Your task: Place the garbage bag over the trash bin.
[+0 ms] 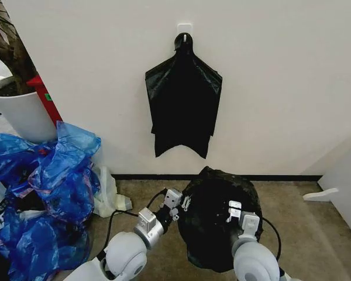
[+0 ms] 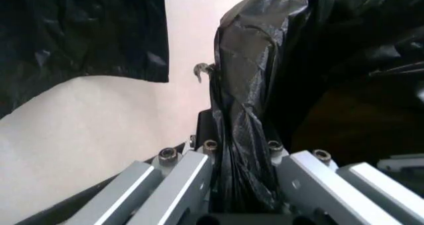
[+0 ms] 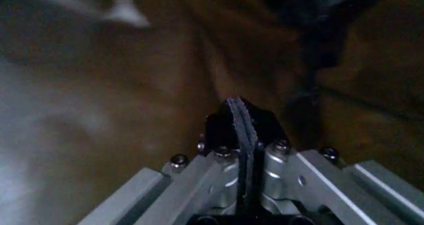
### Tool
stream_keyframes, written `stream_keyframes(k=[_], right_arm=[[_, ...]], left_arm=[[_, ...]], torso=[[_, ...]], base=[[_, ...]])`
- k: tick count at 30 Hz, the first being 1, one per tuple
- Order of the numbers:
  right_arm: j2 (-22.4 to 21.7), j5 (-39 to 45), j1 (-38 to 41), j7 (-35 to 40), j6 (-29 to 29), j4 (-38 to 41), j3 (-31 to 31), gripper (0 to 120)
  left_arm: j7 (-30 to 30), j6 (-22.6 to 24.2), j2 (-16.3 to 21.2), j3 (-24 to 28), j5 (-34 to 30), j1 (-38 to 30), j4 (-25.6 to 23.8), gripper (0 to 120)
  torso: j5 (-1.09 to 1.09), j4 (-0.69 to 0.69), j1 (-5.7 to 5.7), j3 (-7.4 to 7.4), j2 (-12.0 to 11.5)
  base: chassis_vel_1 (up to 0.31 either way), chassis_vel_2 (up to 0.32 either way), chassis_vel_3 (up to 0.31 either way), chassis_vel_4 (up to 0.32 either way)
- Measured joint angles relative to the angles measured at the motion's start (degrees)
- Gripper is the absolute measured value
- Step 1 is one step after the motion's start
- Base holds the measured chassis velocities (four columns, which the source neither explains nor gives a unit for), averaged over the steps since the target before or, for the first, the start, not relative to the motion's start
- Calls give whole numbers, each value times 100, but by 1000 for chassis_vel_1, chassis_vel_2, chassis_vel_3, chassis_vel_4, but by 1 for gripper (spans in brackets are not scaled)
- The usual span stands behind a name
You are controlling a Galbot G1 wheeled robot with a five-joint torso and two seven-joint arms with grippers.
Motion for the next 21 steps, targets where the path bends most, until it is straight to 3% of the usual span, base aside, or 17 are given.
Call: stream_keyframes(k=[14, 21], right_arm=[[94, 275, 372, -86, -127, -358, -389, 0], [-58, 357, 280, 23, -111, -100, -160, 0]], left_arm=[[27, 34, -13, 27, 45, 137, -309, 1], [36, 48, 0, -24, 52, 70, -271, 1]], torso=[[1, 1, 0, 0, 0], [0, -1, 0, 0, 0]], base=[[0, 0, 0, 0], [0, 0, 0, 0]])
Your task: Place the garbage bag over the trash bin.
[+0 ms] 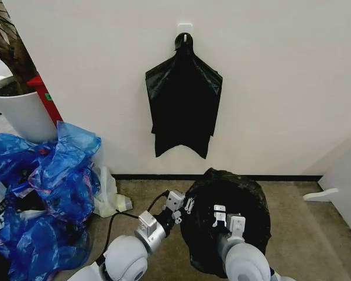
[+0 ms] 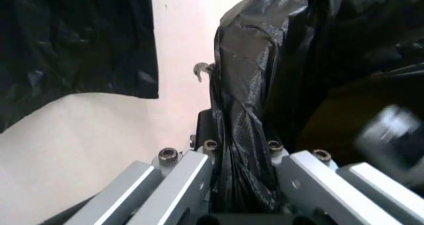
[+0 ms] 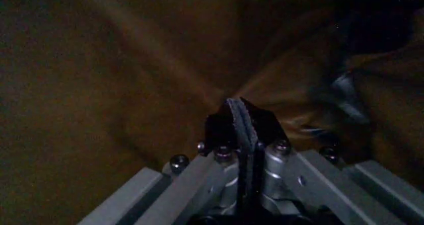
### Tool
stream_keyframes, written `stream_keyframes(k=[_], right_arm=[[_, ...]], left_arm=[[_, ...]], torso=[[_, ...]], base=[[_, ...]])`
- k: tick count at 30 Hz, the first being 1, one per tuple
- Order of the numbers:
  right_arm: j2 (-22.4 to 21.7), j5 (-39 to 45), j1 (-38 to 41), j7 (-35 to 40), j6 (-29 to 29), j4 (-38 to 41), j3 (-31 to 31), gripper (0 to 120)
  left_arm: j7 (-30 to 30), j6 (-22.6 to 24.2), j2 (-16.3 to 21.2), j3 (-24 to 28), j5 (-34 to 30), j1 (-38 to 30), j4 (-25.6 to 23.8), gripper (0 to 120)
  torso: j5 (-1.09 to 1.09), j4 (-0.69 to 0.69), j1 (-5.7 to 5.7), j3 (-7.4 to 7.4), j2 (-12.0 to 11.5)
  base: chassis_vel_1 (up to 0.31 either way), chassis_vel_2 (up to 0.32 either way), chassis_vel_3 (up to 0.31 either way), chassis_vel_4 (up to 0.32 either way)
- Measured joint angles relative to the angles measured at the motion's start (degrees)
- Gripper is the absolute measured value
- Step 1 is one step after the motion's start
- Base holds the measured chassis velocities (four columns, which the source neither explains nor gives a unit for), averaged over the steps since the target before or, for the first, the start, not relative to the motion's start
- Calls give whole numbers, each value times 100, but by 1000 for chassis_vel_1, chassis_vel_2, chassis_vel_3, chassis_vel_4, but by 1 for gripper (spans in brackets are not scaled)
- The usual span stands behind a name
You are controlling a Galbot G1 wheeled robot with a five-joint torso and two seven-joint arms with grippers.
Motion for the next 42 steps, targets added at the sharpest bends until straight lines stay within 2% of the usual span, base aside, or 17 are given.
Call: stream_keyframes(k=[7, 14, 21, 33, 37, 42], right_arm=[[-96, 111, 54, 38, -5, 201, 167, 0], [116, -50, 290, 21, 30, -276, 88, 0], [324, -187, 764, 88, 117, -892, -95, 0], [396, -172, 972, 119, 173, -1252, -143, 0], [383, -173, 934, 148, 181, -1202, -129, 0], [366, -173, 795, 219, 182, -994, -111, 0]], left_arm=[[13, 0, -12, 45, 79, -13, 77, 1], [18, 8, -7, 138, 82, -6, -27, 1], [64, 36, 107, 97, 114, 186, -334, 1], [124, 82, 234, 37, 118, 388, -778, 1], [133, 76, 246, 20, 119, 382, -743, 1], [108, 27, 183, 3, 99, 224, -432, 1]], torso=[[0, 1, 0, 0, 0], [0, 0, 0, 0, 0], [0, 2, 0, 0, 0], [-1, 1, 0, 0, 0], [0, 1, 0, 0, 0], [1, 0, 0, 0, 0]], base=[[0, 0, 0, 0], [0, 0, 0, 0], [0, 0, 0, 0], [0, 0, 0, 0], [0, 0, 0, 0], [0, 0, 0, 0]])
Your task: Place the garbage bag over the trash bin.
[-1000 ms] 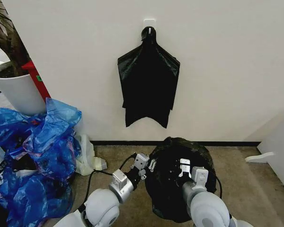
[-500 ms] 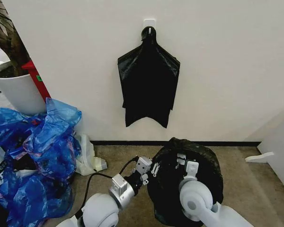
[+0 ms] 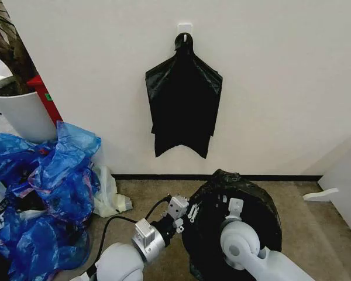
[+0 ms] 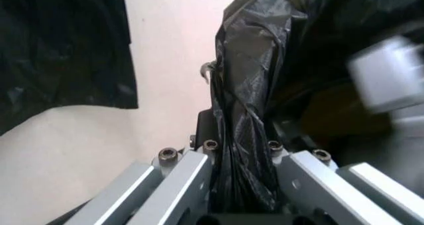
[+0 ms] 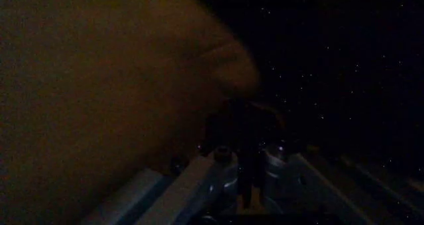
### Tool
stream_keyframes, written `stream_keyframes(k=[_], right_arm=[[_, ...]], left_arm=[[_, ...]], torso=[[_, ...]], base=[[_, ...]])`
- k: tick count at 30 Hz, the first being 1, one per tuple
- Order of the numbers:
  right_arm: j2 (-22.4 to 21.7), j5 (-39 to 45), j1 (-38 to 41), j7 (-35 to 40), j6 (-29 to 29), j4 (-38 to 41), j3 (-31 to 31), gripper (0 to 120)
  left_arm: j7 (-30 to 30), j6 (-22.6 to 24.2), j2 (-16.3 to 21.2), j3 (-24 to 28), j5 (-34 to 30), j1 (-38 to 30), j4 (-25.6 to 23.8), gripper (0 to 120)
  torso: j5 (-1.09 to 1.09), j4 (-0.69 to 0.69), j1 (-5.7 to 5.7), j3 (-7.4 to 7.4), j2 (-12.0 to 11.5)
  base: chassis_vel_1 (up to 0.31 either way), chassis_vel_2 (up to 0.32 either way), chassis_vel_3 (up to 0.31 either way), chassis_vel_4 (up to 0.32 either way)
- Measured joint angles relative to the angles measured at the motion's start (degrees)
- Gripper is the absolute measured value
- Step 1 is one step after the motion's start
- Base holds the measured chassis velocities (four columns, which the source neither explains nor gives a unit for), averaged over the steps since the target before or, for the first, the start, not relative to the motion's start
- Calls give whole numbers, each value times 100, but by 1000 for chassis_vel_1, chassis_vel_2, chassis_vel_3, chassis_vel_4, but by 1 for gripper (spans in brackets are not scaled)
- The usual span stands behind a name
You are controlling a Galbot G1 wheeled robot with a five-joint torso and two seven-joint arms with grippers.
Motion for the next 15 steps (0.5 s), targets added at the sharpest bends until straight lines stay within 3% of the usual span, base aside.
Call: stream_keyframes(k=[15], right_arm=[[-225, -175, -453, -245, -41, 864, 6, 0]], left_arm=[[-329, -62, -337, -147, -277, -277, 973, 1]], torso=[[0, 1, 0, 0, 0]], base=[[0, 0, 0, 0]])
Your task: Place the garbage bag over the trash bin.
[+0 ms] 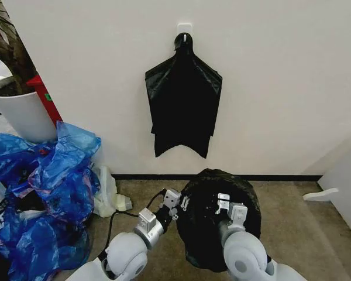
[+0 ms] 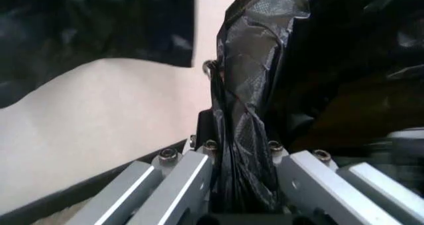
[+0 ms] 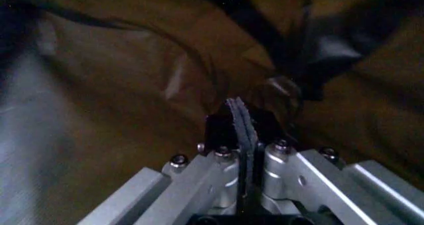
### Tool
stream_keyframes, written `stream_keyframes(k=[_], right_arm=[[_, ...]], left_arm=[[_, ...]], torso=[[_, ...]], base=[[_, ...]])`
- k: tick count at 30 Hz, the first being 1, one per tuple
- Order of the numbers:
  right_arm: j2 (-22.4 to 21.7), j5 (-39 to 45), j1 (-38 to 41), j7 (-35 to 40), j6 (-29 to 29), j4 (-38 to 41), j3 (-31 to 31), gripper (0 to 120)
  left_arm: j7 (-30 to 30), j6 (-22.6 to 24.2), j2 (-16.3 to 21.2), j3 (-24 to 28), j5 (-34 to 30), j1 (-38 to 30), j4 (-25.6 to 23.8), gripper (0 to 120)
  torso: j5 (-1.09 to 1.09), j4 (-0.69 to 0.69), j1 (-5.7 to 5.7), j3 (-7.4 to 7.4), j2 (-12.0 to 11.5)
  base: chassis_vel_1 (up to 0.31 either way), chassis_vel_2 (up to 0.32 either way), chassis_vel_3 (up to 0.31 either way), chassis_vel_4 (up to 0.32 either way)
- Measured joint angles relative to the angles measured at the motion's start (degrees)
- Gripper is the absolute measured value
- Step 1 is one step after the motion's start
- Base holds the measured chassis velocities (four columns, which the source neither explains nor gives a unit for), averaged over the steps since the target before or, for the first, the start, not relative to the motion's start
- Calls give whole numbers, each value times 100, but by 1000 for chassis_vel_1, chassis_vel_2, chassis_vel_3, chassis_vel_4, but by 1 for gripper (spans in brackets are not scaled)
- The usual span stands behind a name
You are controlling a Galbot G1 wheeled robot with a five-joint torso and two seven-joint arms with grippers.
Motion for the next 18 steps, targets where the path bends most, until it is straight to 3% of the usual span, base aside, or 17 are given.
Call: stream_keyframes(k=[10, 13, 18], right_arm=[[-511, -146, -250, -644, -23, 1053, 255, 0], [-767, -592, -413, -1521, 125, 1267, 656, 0], [-997, -1358, -594, -2211, 682, 1362, 1014, 15]], left_arm=[[-524, 292, -137, -430, -709, 83, 34, 1], [-800, 536, -122, -720, -1027, 324, -133, 1], [-1221, 821, -121, -918, -1568, 474, -283, 1]], torso=[[-1, -2, 0, 0, 0], [0, 2, 0, 0, 0], [0, 0, 0, 0, 0]], base=[[0, 0, 0, 0], [0, 0, 0, 0], [0, 0, 0, 0]])
